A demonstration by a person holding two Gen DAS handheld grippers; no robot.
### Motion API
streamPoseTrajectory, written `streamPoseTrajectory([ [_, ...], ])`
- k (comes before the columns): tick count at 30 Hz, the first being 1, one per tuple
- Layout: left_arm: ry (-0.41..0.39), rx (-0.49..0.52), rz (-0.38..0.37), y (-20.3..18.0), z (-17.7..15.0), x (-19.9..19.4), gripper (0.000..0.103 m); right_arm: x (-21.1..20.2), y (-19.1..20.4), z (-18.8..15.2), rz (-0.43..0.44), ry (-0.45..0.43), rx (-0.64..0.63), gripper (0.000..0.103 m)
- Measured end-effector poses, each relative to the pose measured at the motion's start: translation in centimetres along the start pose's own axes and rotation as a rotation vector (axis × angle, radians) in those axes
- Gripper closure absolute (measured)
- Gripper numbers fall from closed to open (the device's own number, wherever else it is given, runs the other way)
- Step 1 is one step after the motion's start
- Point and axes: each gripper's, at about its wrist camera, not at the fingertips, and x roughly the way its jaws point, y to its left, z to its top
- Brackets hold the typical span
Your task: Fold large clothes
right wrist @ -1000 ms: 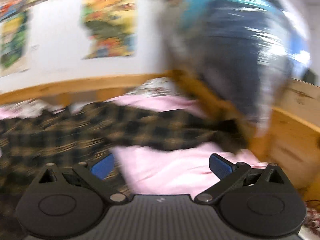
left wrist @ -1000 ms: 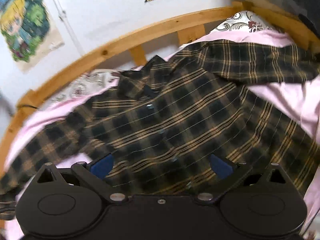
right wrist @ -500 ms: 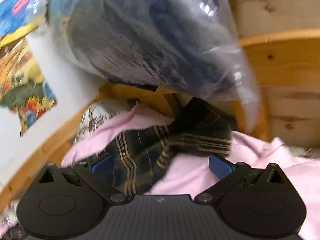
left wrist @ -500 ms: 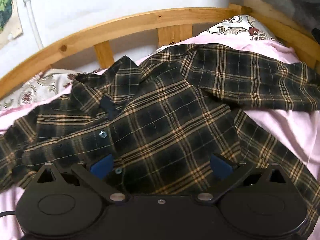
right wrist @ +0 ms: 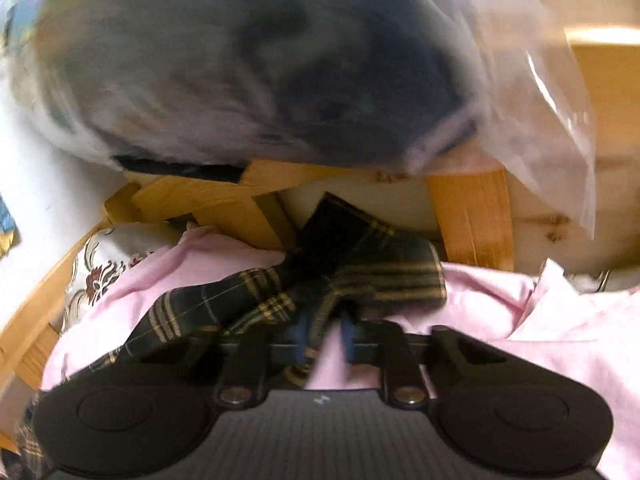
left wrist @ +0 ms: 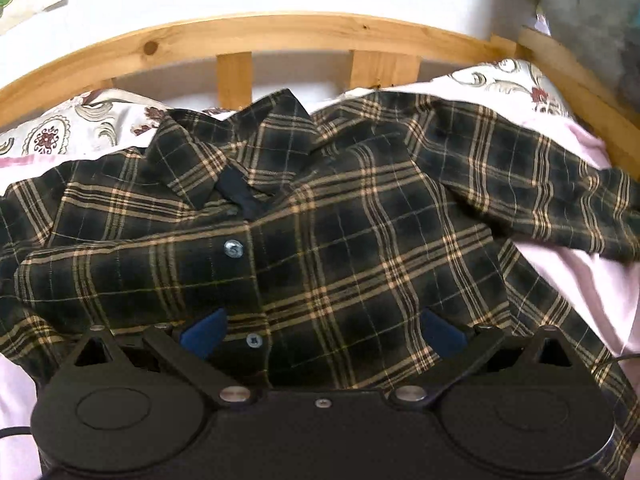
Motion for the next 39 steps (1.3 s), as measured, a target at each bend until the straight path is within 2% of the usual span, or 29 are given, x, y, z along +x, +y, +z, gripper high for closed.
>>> streamPoseTrajectory([
  [4, -0.042, -0.009, 0.004, 1.2, 0.5, -0.8, 0.001, -2.8, 2.7, -0.4, 0.037, -0.105, -0.091, 0.097],
  [9, -0.070, -0.036, 0.030, 3.3, 1.0, -1.8, 0.001, -6.3, 7.9, 0.1, 0.160, -0.242, -0.249, 0.098],
  [13, -0.085, -0.092, 0.057, 5.9, 1.1, -2.9, 0.001, -10.2, 13.5, -0.3, 0.336, -0.405, -0.425, 0.098],
  [15, -0.101, -0.126, 0.080, 7.5, 0.9, -3.8, 0.001, -12.4, 16.5, -1.5, 0.479, -0.457, -0.535, 0.099],
  [16, -0.108, -0.141, 0.093, 8.1, 0.8, -4.3, 0.001, -13.4, 18.1, -2.4, 0.573, -0.456, -0.600, 0.099],
  [19, -0.125, -0.191, 0.136, 10.4, 0.2, -6.1, 0.001, -16.2, 21.6, -6.0, 0.819, -0.403, -0.772, 0.099],
  [21, -0.139, -0.219, 0.147, 11.9, -0.4, -7.5, 0.001, -17.9, 23.3, -9.5, 0.976, -0.336, -0.915, 0.099],
  [23, -0.154, -0.248, 0.166, 13.4, -1.1, -8.8, 0.001, -19.4, 24.2, -13.4, 1.098, -0.279, -1.083, 0.099],
  [25, -0.162, -0.275, 0.182, 14.6, -1.7, -9.8, 0.001, -20.3, 24.3, -17.6, 1.179, -0.230, -1.270, 0.099],
  [29, -0.181, -0.299, 0.169, 16.2, -2.8, -10.8, 0.001, -21.3, 22.4, -24.2, 1.252, -0.153, -1.552, 0.099],
  [33, -0.200, -0.322, 0.125, 16.7, -3.8, -10.7, 0.001, -21.7, 20.1, -27.0, 1.257, -0.098, -1.654, 0.097],
  [34, -0.205, -0.334, 0.105, 16.9, -4.0, -10.6, 0.001, -21.5, 19.9, -26.9, 1.258, -0.059, -1.645, 0.092],
  [36, -0.194, -0.354, 0.068, 17.0, -4.4, -10.1, 0.001, -21.6, 19.0, -26.4, 1.267, 0.030, -1.608, 0.076],
  [37, -0.184, -0.358, 0.049, 16.9, -4.6, -9.9, 0.001, -21.7, 18.9, -25.9, 1.274, 0.072, -1.586, 0.063],
  [38, -0.173, -0.356, 0.037, 16.7, -4.7, -9.4, 0.001, -21.5, 18.5, -25.4, 1.279, 0.120, -1.567, 0.055],
  [39, -0.159, -0.346, 0.024, 16.4, -4.9, -9.0, 0.001, -21.4, 18.0, -25.0, 1.283, 0.166, -1.557, 0.051],
])
